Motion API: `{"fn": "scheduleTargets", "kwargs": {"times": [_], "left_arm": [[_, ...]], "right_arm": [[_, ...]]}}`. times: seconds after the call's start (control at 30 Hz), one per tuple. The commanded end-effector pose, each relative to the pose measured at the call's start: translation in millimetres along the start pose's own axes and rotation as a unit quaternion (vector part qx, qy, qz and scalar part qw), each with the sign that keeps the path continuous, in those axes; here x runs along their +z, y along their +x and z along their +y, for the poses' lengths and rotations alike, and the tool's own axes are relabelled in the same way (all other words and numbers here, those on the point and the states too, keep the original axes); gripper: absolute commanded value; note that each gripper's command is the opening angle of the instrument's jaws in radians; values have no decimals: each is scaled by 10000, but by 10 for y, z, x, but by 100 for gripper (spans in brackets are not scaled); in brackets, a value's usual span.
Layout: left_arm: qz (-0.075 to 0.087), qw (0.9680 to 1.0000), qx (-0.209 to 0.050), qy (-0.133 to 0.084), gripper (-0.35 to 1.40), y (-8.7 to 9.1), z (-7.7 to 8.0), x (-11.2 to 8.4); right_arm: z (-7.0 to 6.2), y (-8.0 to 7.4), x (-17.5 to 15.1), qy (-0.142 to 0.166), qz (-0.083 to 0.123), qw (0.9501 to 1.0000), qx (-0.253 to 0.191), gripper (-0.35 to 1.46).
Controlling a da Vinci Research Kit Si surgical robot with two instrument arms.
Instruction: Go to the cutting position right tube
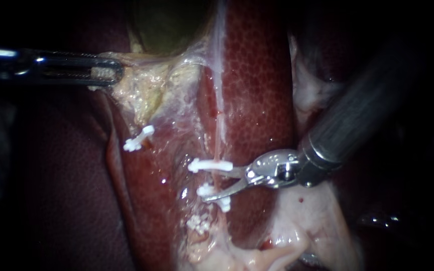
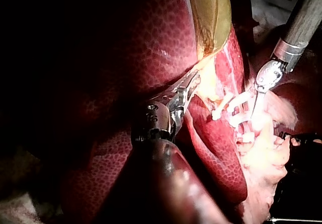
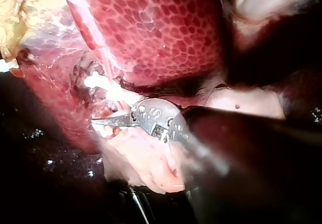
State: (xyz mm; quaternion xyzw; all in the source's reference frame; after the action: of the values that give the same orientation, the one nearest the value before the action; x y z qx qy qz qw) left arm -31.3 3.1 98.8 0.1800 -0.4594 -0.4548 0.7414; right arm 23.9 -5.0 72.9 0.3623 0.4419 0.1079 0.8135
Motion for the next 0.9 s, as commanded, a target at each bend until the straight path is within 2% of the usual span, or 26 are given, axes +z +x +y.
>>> {"fn": "scheduleTargets", "kwargs": {"times": [0.03,0.13,0.3,0.43,0.9], "left_arm": [[0,10000,0,-1,-35,0,0,0],[0,10000,0,-2,-35,0,0,1],[-1,10000,-1,-4,-35,0,-1,1],[-1,10000,0,-3,-35,0,0,1],[-1,10000,-1,-4,-35,0,-1,1]], "right_arm": [[0,1,2,37,25,10000,2,141],[2,4,6,171,75,9998,12,140],[6,8,13,354,29,9994,-22,135],[10,12,20,466,96,9989,-25,135],[12,13,36,531,99,9985,27,135]]}}
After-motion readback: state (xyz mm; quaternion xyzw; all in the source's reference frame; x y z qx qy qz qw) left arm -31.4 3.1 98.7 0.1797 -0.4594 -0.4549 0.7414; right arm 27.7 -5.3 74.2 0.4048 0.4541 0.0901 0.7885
